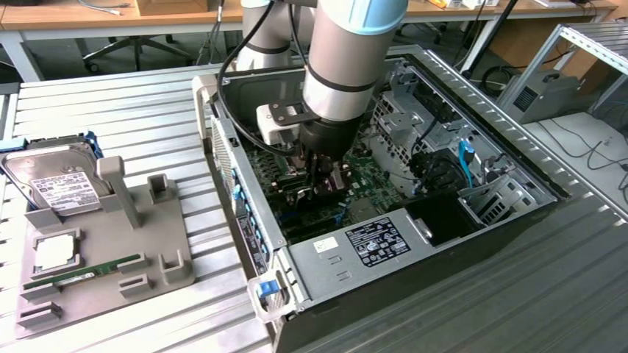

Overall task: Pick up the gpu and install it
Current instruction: 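Insert the gpu into the slot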

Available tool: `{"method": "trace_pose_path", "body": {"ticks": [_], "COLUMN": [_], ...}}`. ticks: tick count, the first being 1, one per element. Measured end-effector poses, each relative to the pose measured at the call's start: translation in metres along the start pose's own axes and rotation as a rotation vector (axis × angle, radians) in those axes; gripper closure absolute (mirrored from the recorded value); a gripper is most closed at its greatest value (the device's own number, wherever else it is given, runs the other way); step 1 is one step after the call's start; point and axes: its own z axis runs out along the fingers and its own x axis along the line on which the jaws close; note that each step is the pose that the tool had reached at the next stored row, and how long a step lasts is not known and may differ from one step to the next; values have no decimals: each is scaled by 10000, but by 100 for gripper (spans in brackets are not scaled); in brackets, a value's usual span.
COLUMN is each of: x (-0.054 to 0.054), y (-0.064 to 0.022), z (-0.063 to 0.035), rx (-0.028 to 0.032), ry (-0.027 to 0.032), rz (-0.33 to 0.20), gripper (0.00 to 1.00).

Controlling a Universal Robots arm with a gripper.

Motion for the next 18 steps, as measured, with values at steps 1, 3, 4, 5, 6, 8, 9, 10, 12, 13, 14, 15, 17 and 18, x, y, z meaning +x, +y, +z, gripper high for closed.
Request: {"method": "trace_pose_path", "body": {"ticks": [1,3,4,5,6,8,9,10,12,13,14,15,17,18], "x": [0,0,0,-1,-1,-1,0,0,0,1,1,1,1,2], "y": [0,0,1,2,3,7,8,10,16,19,23,28,39,45], "z": [0,-3,-7,-11,-13,-16,-16,-17,-17,-17,-17,-17,-16,-15], "rx": [0,1,2,3,5,7,7,7,10,11,11,11,12,11], "ry": [-2,-7,-9,-11,-11,-7,-6,-5,-4,-5,-5,-4,-7,-6], "rz": [0,0,0,0,-1,-1,-2,-2,-3,-3,-3,-3,-2,-2], "gripper": [74,74,74,74,74,74,74,74,74,74,74,74,74,74]}}
